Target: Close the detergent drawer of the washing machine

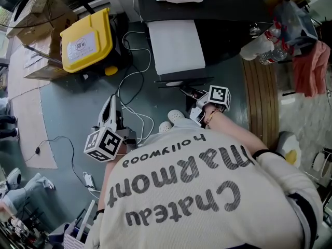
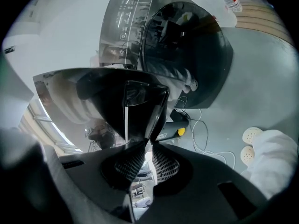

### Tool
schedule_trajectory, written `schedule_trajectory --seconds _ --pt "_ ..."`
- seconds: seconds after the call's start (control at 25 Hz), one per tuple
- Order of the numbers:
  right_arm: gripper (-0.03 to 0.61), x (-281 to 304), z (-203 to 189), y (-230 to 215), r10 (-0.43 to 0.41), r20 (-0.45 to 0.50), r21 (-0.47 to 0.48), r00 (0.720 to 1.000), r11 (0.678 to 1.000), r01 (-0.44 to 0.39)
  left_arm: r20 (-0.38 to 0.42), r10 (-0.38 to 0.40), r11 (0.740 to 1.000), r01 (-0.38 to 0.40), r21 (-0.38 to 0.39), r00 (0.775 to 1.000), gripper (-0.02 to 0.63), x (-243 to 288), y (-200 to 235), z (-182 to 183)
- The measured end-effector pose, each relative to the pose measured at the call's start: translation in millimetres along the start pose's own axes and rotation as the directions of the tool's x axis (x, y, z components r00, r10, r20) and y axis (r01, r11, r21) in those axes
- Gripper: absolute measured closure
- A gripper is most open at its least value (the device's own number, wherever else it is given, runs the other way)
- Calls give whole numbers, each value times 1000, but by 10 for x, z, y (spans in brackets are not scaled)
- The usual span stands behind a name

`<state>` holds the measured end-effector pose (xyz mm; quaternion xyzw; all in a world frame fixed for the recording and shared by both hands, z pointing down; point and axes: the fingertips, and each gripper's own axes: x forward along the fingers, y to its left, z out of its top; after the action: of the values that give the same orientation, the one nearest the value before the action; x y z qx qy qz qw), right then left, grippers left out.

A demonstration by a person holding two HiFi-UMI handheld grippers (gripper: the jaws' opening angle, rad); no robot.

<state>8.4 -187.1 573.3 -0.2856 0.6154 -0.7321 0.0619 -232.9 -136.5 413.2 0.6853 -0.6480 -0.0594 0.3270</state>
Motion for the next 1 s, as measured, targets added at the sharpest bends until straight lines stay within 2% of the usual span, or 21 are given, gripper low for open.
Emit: schedule_trajectory --seconds 0.72,1.0 --pt "515 147 108 34 -2 -19 -4 1000 1000 2 12 23 1000 -23 -3 1000 606 76 36 48" --pt "515 199 221 94 7 11 -11 1000 1000 -7 21 29 1000 -29 -4 999 606 69 68 79"
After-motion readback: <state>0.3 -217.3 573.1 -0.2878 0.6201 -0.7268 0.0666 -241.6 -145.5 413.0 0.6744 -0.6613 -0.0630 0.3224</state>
